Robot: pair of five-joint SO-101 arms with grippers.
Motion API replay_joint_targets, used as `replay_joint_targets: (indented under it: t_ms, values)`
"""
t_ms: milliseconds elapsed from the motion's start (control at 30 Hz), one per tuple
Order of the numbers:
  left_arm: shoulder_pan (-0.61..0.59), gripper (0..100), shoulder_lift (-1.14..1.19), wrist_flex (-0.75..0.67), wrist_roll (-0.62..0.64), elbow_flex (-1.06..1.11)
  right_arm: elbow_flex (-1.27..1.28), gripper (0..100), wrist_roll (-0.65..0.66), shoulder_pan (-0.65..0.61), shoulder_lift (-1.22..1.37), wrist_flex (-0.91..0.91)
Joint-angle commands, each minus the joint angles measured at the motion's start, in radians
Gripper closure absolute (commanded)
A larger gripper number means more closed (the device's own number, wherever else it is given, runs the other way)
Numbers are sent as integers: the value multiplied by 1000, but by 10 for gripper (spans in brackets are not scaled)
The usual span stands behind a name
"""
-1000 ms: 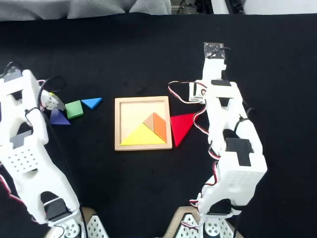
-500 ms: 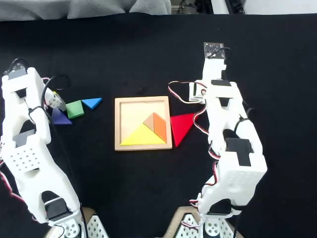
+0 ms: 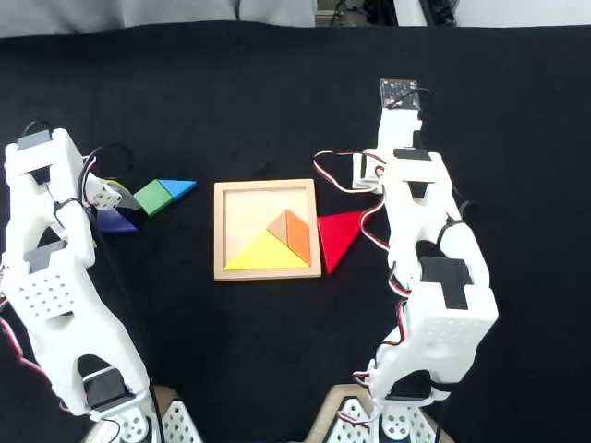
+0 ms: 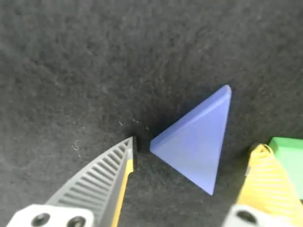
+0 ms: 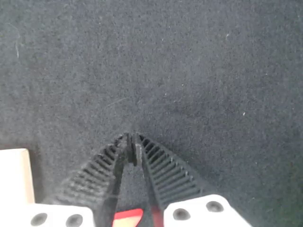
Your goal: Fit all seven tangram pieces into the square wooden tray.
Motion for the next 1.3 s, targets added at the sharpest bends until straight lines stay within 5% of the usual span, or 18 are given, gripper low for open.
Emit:
replay_joint_targets:
  t_ms: [0,267,633,967,1267]
  values:
    - [16,627,-8,-37,25,-18,-54,984,8,6,-7,5]
    - [8,755,-8,-51,18,-16,-54,984,8,6,-7,5]
    - [-4,758,-18,-48,15,-18,-54,984,8,6,-7,5]
    - [-33,758,-15,-43,-387,-183,-54,984,8,6,-7,5]
    - [-12,752,-8,58,-250,-116,-56,984,8,6,-5,5]
